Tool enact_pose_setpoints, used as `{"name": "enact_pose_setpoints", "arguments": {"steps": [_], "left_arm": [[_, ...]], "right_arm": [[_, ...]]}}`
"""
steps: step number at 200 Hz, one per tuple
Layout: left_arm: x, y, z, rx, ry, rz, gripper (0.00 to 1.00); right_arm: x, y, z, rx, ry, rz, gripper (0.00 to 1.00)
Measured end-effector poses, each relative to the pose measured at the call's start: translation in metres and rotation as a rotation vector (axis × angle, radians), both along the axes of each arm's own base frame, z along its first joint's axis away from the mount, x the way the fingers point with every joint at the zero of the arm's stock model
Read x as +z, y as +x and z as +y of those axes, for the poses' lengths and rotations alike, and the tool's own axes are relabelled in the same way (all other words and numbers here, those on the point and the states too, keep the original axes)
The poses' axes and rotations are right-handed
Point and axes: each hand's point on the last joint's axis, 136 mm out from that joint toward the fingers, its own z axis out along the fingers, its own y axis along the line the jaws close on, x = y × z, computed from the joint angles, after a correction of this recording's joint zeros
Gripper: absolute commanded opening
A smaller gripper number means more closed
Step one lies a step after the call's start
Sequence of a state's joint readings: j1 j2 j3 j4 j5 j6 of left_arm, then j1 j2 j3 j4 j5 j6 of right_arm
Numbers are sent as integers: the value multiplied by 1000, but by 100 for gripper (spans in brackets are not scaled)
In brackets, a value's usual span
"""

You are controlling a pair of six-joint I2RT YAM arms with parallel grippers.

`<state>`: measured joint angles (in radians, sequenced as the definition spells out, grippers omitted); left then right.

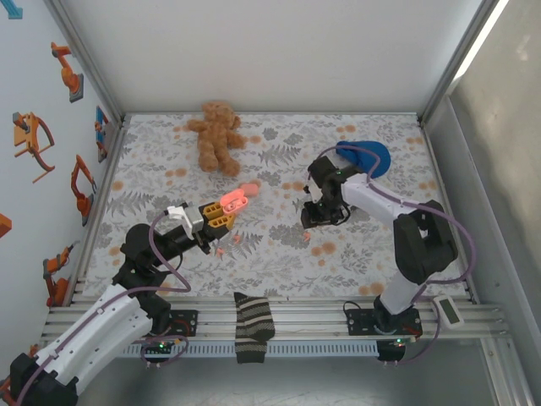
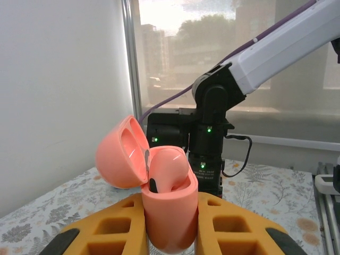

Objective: Insert the wireless bluetooth earbuds into the charging case

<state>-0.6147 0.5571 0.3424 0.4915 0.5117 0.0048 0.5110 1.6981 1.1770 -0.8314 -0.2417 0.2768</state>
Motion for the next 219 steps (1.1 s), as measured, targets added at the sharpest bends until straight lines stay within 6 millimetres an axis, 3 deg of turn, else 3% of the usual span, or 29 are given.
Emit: {"name": "enact_pose_setpoints", "arguments": {"steps": [121, 219], "left_arm": [[-9, 1, -1, 1, 32, 18, 0], [-8, -2, 1, 1, 32, 15, 0]], "right_arm": [[-34, -6, 11, -11, 50, 138, 40], [-42, -9, 14, -11, 59, 175, 36]]}}
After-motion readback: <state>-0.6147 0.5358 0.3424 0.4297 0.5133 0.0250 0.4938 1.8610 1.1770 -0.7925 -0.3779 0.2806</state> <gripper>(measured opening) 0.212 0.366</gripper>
